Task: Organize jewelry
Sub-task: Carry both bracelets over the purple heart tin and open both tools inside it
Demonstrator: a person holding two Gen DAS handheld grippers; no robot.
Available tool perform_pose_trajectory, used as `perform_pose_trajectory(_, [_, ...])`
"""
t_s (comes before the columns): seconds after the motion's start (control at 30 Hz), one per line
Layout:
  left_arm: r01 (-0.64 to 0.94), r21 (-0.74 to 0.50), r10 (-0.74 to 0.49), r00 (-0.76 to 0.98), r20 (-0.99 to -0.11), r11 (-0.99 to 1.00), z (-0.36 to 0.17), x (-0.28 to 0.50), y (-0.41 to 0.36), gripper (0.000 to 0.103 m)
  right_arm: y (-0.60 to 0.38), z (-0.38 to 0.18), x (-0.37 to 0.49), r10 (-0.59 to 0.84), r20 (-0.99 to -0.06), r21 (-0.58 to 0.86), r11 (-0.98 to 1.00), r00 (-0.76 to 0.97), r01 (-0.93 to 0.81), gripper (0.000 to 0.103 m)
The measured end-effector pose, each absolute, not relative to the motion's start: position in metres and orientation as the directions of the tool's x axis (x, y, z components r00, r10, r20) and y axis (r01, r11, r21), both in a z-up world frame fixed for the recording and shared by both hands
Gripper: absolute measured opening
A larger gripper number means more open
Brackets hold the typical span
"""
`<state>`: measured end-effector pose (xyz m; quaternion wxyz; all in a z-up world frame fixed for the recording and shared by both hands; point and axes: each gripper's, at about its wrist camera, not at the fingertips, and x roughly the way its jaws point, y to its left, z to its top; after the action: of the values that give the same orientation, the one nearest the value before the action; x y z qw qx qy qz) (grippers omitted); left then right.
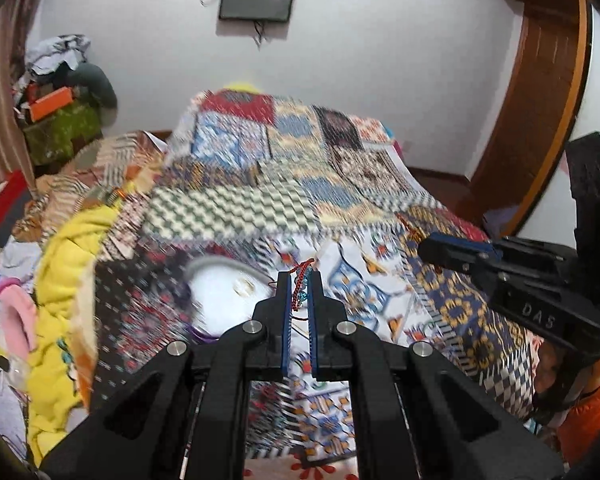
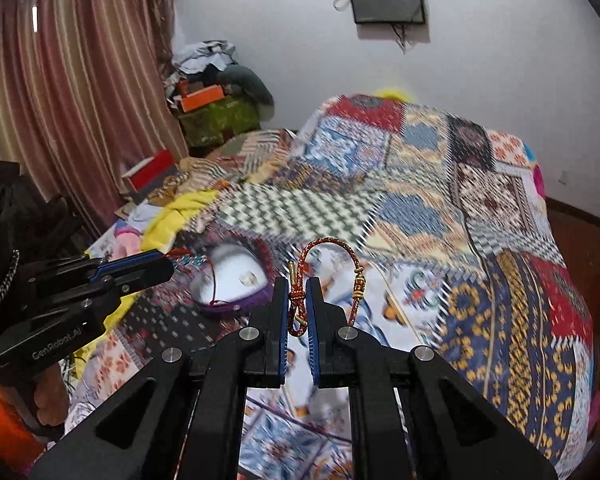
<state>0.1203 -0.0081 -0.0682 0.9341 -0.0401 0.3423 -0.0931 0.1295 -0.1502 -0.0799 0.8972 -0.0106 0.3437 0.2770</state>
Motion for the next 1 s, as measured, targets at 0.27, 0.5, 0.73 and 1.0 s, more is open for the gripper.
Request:
perform_pose_trajectory(0.27, [0.088,-0.132,-0.15,0.795,-0.588,0.987,-0.049,0.121,0.019,0.006,-0.114,-0.073,0.133,0.559,-0.597,0.198,0.798,0.576,-0.569,0.008])
perform_pose_trajectory(0.5, [0.048,-0.133,-0.117,0.809,-0.576,0.99,-0.049,0.127,0.042,0.006,-0.083,-0.083,0.144,0.59,-0.61,0.209,0.764,0.529,-0.61,0.008])
perform_pose_trajectory(0.73, [0.023,-0.146,-0.107,0.791,-0.602,0.989,-0.065,0.142,0.061,0.006,-0.055,-0.104,0.159,0.596,-0.651,0.219,0.74,0.47,-0.636,0.008])
perform_pose_trajectory(1.0, [0.015,-0.179,-0.13,0.748,-0.651,0.984,-0.093,0.163,0.071,0.006,-0.036,-0.126,0.178,0.582,-0.696,0.216,0.728,0.421,-0.65,0.008])
